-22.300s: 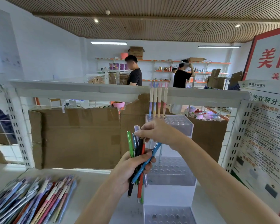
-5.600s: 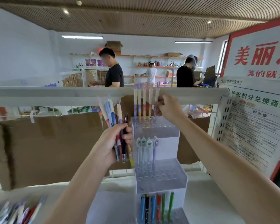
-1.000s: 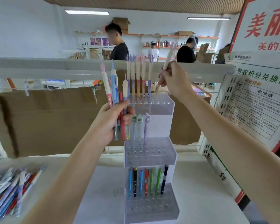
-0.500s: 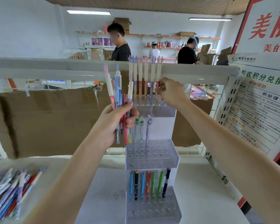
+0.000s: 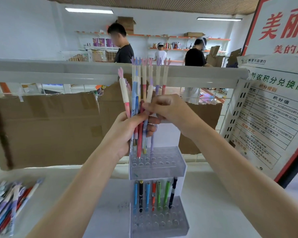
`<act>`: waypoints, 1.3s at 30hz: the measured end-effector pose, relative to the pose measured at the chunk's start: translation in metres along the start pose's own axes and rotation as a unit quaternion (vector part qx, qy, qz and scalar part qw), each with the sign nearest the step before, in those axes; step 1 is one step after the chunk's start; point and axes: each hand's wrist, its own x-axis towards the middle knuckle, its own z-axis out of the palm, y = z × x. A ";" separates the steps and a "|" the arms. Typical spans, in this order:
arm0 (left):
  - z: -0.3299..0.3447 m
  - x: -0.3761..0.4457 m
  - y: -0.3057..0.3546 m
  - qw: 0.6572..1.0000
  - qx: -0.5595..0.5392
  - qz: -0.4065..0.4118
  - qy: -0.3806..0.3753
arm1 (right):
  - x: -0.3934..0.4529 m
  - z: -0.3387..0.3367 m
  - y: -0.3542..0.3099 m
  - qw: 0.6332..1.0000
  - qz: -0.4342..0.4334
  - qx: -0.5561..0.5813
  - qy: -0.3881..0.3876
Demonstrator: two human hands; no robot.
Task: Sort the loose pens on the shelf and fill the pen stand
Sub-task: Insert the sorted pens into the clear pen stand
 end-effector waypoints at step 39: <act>-0.010 -0.004 0.001 0.999 -0.038 -0.026 -0.026 | 0.051 -0.044 0.033 0.952 0.018 -0.268 0.147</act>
